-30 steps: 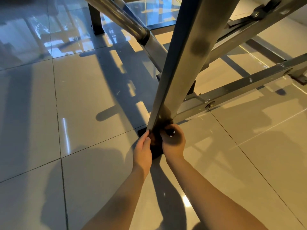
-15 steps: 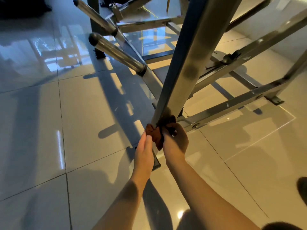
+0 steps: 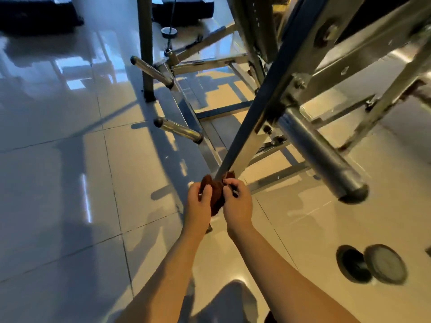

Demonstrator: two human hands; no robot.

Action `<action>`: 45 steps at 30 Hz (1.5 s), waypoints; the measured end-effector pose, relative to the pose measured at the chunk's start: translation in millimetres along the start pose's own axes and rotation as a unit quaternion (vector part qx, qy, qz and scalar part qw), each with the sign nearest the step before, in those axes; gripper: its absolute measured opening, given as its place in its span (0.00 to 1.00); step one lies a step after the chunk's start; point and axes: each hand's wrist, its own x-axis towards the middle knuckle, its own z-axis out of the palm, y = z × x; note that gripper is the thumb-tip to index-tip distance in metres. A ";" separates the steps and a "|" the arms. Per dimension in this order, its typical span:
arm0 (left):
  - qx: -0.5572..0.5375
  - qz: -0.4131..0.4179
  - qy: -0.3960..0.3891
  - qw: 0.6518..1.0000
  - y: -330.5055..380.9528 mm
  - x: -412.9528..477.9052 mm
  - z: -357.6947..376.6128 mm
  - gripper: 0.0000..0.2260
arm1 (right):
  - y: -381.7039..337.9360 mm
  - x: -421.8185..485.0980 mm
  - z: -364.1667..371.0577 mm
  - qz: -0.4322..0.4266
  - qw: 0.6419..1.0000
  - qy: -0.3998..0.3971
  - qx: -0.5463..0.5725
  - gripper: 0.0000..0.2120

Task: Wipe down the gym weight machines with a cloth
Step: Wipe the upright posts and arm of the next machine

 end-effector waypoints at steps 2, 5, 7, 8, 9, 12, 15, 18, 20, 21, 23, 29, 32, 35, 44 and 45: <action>0.025 -0.009 0.007 1.000 44.5 -27.3 -16.8 0.11 | -44.8 -28.9 -12.8 0.012 1.000 0.002 -0.009 0.14; 0.040 -0.012 0.014 0.999 114.7 -71.4 -40.0 0.11 | -111.1 -69.3 -29.1 -0.006 0.999 -0.015 -0.047 0.15; 0.056 0.002 0.019 0.998 163.1 -99.5 -53.8 0.11 | -161.4 -90.7 -42.5 -0.017 0.997 -0.028 -0.064 0.15; 0.063 0.012 0.024 0.998 187.2 -113.0 -60.2 0.09 | -187.3 -98.7 -50.8 -0.016 0.997 -0.032 -0.064 0.15; 0.067 0.021 0.026 0.997 209.9 -125.7 -65.1 0.08 | -212.4 -105.2 -60.6 -0.015 0.997 -0.031 -0.063 0.15; 0.090 0.050 0.017 0.995 268.6 -155.0 -73.4 0.08 | -279.2 -119.3 -95.4 -0.035 0.997 -0.026 -0.066 0.12; 0.131 0.089 -0.020 0.987 313.8 -169.9 -67.5 0.09 | -323.7 -124.5 -130.5 -0.089 0.989 -0.034 -0.113 0.11; 0.118 0.112 -0.030 0.986 348.7 -182.1 -45.8 0.09 | -350.1 -116.3 -160.6 -0.119 0.982 -0.040 -0.143 0.11; 0.103 0.107 -0.035 0.988 369.6 -188.6 -22.4 0.08 | -360.8 -102.9 -181.5 -0.132 0.981 -0.038 -0.139 0.11; 0.097 0.110 -0.035 0.989 379.7 -191.3 -7.9 0.08 | -366.0 -95.9 -194.7 -0.134 0.982 -0.031 -0.129 0.11; 0.078 0.124 -0.034 0.989 402.2 -193.7 26.3 0.10 | -375.8 -77.1 -224.5 -0.158 0.980 -0.008 -0.120 0.11; 0.029 0.157 -0.003 0.987 467.9 -206.3 127.4 0.06 | -423.0 -17.5 -316.6 -0.159 0.978 -0.100 -0.089 0.17; 0.027 0.174 0.003 0.984 501.4 -213.5 170.0 0.04 | -444.9 7.8 -361.0 -0.154 0.977 -0.138 -0.054 0.14; 0.028 0.184 0.003 0.982 533.6 -216.2 197.5 0.04 | -466.3 31.7 -392.3 -0.152 0.975 -0.158 -0.022 0.13; 0.010 0.215 0.006 0.977 585.0 -187.5 233.4 0.06 | -512.4 92.6 -405.1 -0.230 0.967 -0.109 0.010 0.12; 0.005 0.219 0.009 0.976 591.7 -182.3 235.9 0.05 | -517.1 96.6 -402.9 -0.223 0.967 -0.121 0.023 0.13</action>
